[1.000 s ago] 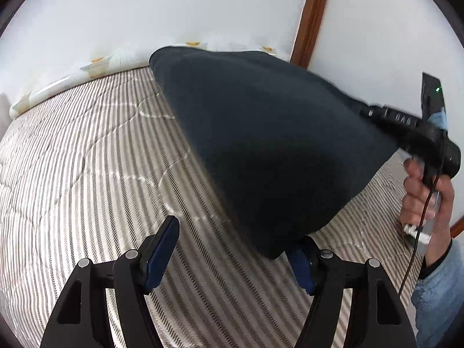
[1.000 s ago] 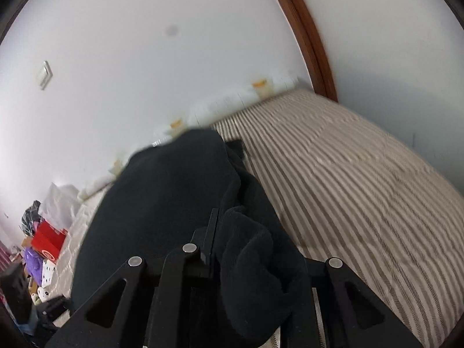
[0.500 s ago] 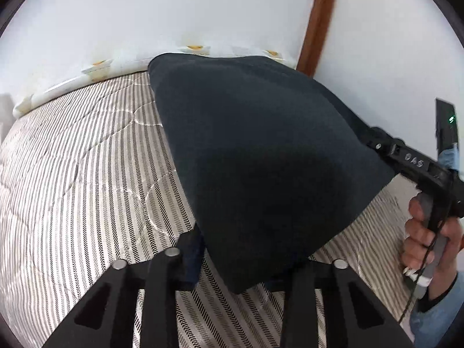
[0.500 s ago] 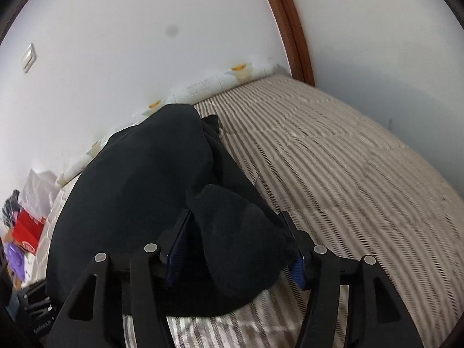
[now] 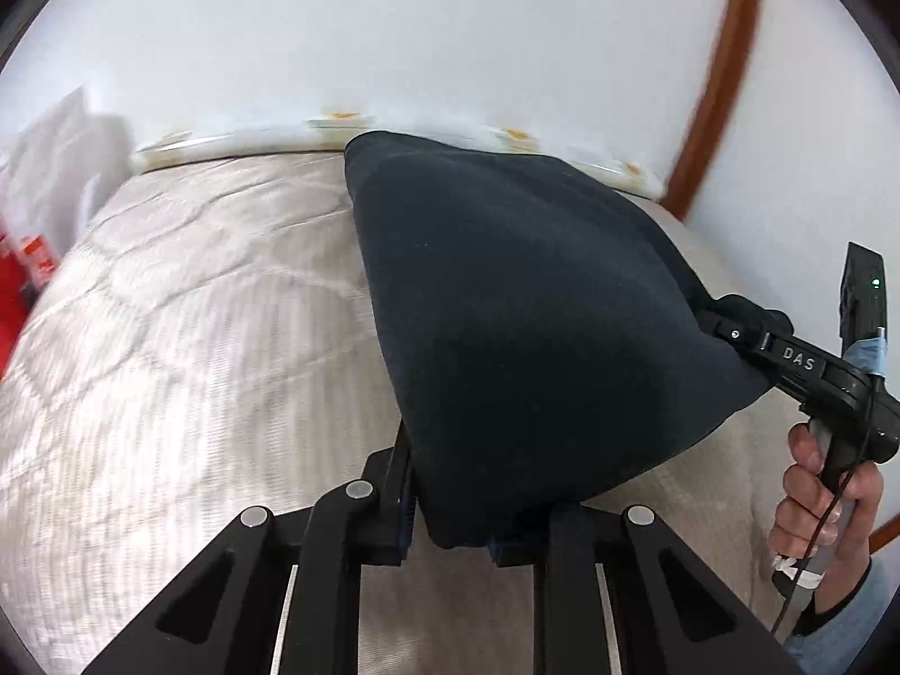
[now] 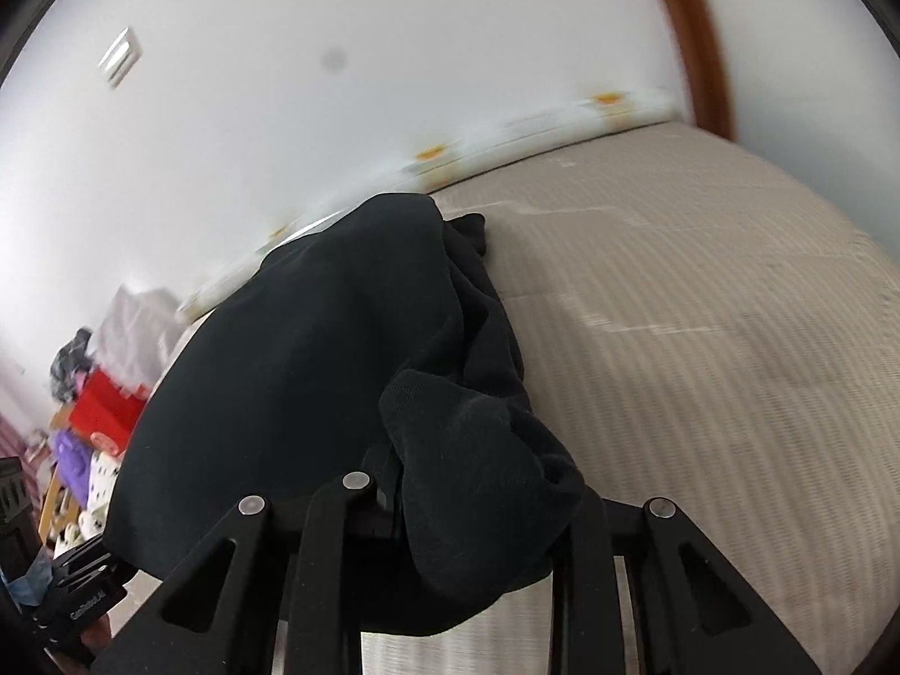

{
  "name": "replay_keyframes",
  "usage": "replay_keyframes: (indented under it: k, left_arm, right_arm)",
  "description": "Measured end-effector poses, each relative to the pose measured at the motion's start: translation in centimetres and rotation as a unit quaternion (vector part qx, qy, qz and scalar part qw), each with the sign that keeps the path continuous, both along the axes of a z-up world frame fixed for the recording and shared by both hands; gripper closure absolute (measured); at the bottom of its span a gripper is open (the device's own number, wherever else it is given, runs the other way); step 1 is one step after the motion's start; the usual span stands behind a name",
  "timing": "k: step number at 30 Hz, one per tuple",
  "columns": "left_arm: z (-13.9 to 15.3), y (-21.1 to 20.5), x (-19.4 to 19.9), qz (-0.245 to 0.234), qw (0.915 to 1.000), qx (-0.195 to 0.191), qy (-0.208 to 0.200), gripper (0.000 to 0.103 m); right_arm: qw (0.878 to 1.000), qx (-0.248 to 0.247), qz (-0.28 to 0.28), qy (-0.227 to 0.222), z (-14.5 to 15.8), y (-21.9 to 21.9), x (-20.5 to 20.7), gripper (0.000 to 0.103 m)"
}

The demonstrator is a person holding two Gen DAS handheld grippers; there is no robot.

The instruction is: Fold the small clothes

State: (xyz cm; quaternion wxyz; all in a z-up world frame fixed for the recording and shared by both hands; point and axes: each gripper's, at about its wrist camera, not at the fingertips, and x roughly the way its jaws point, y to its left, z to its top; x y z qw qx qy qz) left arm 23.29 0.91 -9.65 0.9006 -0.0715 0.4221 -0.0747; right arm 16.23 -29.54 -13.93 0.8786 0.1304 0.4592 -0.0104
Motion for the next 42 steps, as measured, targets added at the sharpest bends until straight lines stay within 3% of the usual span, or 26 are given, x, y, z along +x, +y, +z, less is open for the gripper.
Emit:
replay_keyframes:
  k: [7, 13, 17, 19, 22, 25, 28, 31, 32, 36, 42]
  left_arm:
    - [-0.7, 5.0, -0.8, 0.003, 0.9995, 0.000, 0.030, 0.085]
    - [-1.1, 4.8, -3.0, -0.010, 0.9995, 0.020, 0.021, 0.081]
    - [-1.3, 4.9, -3.3, -0.019, 0.9992, 0.000, 0.035, 0.081]
    - [-1.3, 5.1, -4.1, -0.026, 0.9989, -0.003, 0.038, 0.078]
    - [-0.7, 5.2, -5.7, -0.037, 0.9988, -0.015, 0.028, 0.063]
    - [0.8, 5.7, -7.6, -0.042, 0.9989, -0.021, 0.001, 0.060]
    - [2.2, 6.5, -8.7, -0.041, 0.9987, -0.025, -0.016, 0.053]
    - [2.9, 6.9, -7.9, -0.038, 0.9978, -0.049, -0.024, 0.053]
    - [3.0, 6.8, -7.6, -0.035, 0.9980, -0.047, -0.025, 0.053]
    - [2.7, 6.0, -3.9, -0.014, 0.9991, -0.036, -0.016, 0.053]
    - [0.3, 6.6, -2.8, -0.012, 0.9990, -0.037, 0.022, 0.050]
  right_arm:
    - [0.998, 0.023, 0.063, -0.016, -0.5, 4.4, -0.5, 0.076]
    - [0.994, -0.035, 0.104, -0.013, 1.2, 3.9, -3.5, 0.072]
    - [0.988, -0.087, 0.119, -0.041, 4.1, 4.4, -4.8, 0.071]
    - [0.987, -0.080, 0.126, -0.056, 5.2, 4.7, -4.9, 0.071]
    - [0.987, -0.049, 0.142, -0.061, 5.5, 5.6, -3.6, 0.071]
    - [0.987, -0.068, 0.135, -0.047, 3.8, 6.5, -1.3, 0.071]
    - [0.989, -0.079, 0.122, -0.001, 0.6, 6.2, 0.7, 0.074]
    - [0.990, -0.063, 0.126, -0.009, -0.1, 5.6, 0.9, 0.097]
    - [0.990, -0.051, 0.128, -0.026, 0.4, 5.3, 0.6, 0.099]
    - [0.991, 0.030, 0.118, -0.064, 2.1, 2.2, -0.3, 0.100]
    - [0.994, 0.001, 0.103, -0.020, 1.3, 1.6, -1.1, 0.095]
